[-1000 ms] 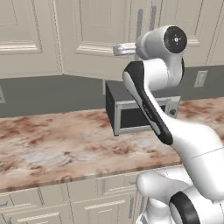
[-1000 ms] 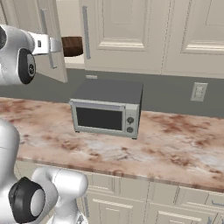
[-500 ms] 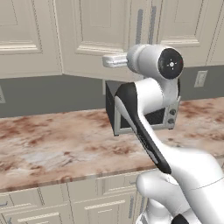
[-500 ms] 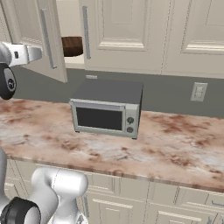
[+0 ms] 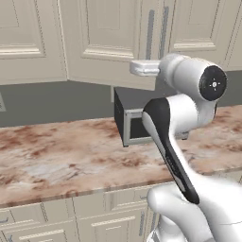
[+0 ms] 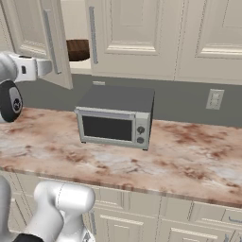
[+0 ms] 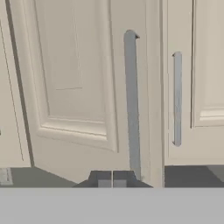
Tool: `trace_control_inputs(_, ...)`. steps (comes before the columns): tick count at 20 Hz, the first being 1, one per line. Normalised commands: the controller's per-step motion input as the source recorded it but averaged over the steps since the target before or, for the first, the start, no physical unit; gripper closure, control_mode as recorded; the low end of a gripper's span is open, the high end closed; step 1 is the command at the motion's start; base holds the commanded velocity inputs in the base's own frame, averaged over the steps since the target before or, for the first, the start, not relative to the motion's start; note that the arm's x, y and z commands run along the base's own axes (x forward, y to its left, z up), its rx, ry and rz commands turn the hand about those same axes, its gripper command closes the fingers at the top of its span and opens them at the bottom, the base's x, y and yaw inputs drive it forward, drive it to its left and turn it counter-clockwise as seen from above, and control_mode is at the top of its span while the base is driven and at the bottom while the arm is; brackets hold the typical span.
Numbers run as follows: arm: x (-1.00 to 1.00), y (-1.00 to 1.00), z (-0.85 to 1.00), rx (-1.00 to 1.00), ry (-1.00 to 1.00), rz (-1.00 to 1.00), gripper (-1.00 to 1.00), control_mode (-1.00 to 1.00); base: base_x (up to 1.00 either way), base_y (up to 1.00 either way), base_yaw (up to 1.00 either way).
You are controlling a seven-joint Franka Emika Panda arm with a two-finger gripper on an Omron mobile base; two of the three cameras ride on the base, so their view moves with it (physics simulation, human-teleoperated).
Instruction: Move the bowls from the cabinet to the plates on the dining table.
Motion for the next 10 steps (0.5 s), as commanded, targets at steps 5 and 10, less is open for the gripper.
trace_control_inputs(5,-0.51,-0.41,0.25,0.18,-0.04,-0.04,1.00,-1.00,0.00,0.00,0.00)
trace_control_inputs(10,-0.55,-0.45,0.38,0.18,0.04,0.00,1.00,-1.00,0.00,0.00,0.00)
